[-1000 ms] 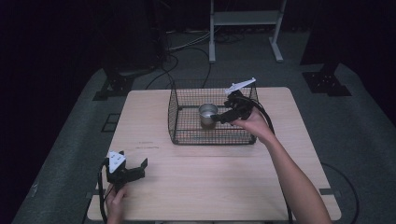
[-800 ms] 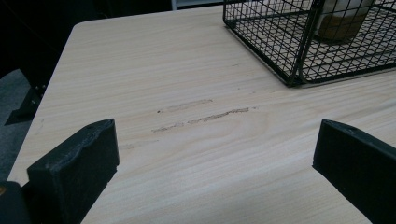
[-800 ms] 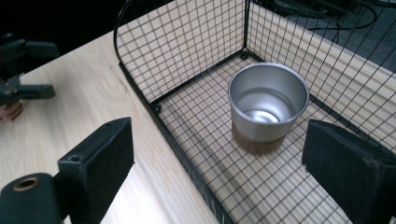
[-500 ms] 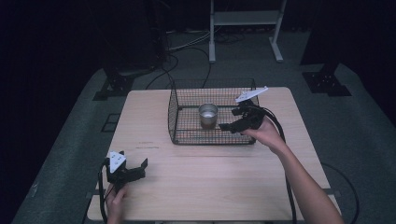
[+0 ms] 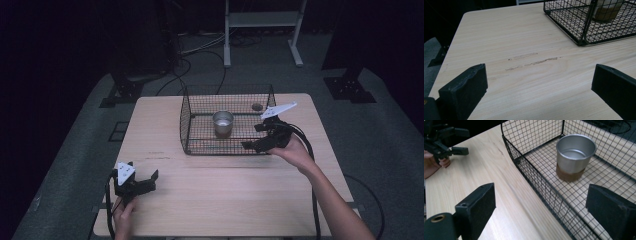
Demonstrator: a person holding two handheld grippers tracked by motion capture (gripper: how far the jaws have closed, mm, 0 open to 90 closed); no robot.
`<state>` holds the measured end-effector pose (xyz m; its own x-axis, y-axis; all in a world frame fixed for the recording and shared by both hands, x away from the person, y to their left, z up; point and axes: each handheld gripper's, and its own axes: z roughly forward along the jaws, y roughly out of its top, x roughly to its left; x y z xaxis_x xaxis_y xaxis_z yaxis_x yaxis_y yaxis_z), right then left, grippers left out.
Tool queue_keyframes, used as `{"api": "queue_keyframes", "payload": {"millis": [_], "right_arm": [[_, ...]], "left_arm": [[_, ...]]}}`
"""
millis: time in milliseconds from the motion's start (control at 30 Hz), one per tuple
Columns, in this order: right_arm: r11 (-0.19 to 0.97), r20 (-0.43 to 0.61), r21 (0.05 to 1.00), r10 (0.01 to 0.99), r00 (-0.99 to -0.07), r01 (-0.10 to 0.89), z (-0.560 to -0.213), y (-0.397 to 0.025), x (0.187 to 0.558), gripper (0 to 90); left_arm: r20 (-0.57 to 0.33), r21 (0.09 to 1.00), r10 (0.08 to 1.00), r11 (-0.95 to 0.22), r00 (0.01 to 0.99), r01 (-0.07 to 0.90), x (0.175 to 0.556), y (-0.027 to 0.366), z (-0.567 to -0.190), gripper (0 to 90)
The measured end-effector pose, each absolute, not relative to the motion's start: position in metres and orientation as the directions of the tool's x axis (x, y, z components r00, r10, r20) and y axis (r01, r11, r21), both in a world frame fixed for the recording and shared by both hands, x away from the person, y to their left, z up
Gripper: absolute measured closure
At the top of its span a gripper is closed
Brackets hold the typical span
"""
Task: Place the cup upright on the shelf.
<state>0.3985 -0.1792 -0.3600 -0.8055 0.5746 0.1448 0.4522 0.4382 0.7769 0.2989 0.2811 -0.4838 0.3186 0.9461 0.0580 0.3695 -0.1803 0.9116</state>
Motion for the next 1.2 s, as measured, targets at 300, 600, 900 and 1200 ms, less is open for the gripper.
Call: {"api": "queue_keyframes", "payload": {"millis": [300,600,900,1200], "right_arm": [[0.427,0.148,0.778,0.588,-0.795,0.461,-0.369,-0.197,0.386,8.8],[0.403,0.163,0.780,0.608,-0.777,0.479,-0.376,-0.217,0.376,8.8],[0.386,0.176,0.782,0.616,-0.768,0.489,-0.384,-0.229,0.367,8.8],[0.371,0.172,0.791,0.628,-0.759,0.487,-0.390,-0.241,0.356,8.8]], "left_arm": [[0.058,0.910,0.947,-0.181,0.317,0.373,0.299,0.280,-0.484,0.0],[0.062,0.910,0.947,-0.184,0.316,0.371,0.299,0.280,-0.484,0.0],[0.062,0.910,0.946,-0.184,0.317,0.372,0.299,0.280,-0.484,0.0],[0.062,0.910,0.947,-0.184,0.316,0.372,0.299,0.280,-0.484,0.0]]}}
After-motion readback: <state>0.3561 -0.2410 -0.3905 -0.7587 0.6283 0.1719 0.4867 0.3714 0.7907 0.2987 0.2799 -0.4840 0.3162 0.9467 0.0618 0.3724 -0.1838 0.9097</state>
